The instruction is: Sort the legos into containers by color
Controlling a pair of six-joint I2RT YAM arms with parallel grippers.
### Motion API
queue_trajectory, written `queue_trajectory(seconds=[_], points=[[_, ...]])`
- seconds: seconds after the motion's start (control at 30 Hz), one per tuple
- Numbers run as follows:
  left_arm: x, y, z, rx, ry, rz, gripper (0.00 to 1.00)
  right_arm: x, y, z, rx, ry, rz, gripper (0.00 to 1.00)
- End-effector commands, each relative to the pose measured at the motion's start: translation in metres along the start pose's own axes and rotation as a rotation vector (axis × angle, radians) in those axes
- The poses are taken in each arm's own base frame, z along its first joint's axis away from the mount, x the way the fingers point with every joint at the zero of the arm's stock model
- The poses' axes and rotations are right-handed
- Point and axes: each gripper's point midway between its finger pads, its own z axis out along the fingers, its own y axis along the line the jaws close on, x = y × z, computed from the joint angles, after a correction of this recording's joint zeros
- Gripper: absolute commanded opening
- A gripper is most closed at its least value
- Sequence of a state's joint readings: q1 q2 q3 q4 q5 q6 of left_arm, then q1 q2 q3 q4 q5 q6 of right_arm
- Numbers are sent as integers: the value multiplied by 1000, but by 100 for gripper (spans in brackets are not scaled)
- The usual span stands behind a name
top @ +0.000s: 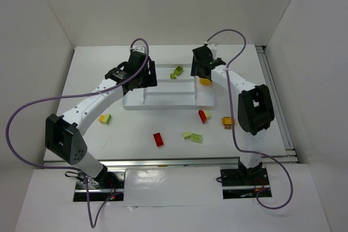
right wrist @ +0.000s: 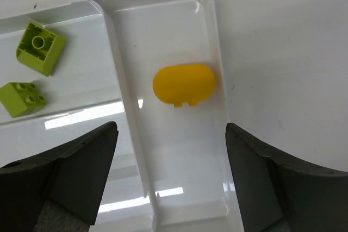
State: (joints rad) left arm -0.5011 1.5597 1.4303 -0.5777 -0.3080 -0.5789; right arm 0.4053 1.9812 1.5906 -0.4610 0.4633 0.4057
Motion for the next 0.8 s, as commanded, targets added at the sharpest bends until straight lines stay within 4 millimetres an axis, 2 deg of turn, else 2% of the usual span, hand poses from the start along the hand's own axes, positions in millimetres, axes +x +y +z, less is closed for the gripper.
queue_trajectory(seconds=[0.0, 0.03, 0.1, 0.13, 0.17, 0.2, 0.23, 0.27, 0.3, 0.33, 0.37, 0.4, 0.47, 0.53, 0.6, 0.63, 0.77], points=[[-9, -7, -9, 32, -20, 6, 83, -49, -21, -59, -30, -136, 121, 87], [-9, -7, -9, 32, -20, 6, 83, -31, -32, -62, -6, -113, 117, 86], [-9, -7, -9, 32, -20, 6, 84, -19, -56, -75, 21, -109, 124, 86], [-9, -7, -9, 32, -20, 6, 84, -17, -71, -94, 25, -113, 153, 86], [-12, -8, -10, 37, -28, 12, 84, 11, -87, -91, 62, -58, 145, 86], [-12, -10, -11, 45, -24, 13, 84, 22, -105, -92, 92, -25, 175, 87], [-14, -12, -8, 47, -29, 11, 84, 37, -124, -103, 132, 20, 198, 87], [-15, -14, -4, 45, -25, 12, 84, 62, -137, -102, 174, 81, 273, 87], [-12, -15, -1, 49, -13, 15, 84, 74, -151, -103, 215, 108, 320, 87], [-14, -16, 0, 50, -14, 14, 84, 84, -151, -111, 202, 128, 356, 87], [-11, -18, 3, 54, -2, 17, 84, 110, -157, -110, 235, 170, 389, 86], [-9, -24, 5, 68, 5, 33, 84, 120, -158, -111, 236, 186, 418, 86], [-9, -24, 5, 68, 5, 33, 84, 141, -166, -113, 251, 221, 503, 86], [-9, -24, 5, 68, 5, 33, 84, 154, -164, -112, 229, 270, 549, 86], [-5, -24, 6, 72, 17, 35, 84, 163, -163, -111, 216, 295, 610, 79], [-5, -24, 6, 72, 17, 35, 84, 159, -162, -109, 194, 298, 638, 77], [1, -24, 13, 71, 38, 49, 84, 156, -158, -103, 167, 289, 701, 76]])
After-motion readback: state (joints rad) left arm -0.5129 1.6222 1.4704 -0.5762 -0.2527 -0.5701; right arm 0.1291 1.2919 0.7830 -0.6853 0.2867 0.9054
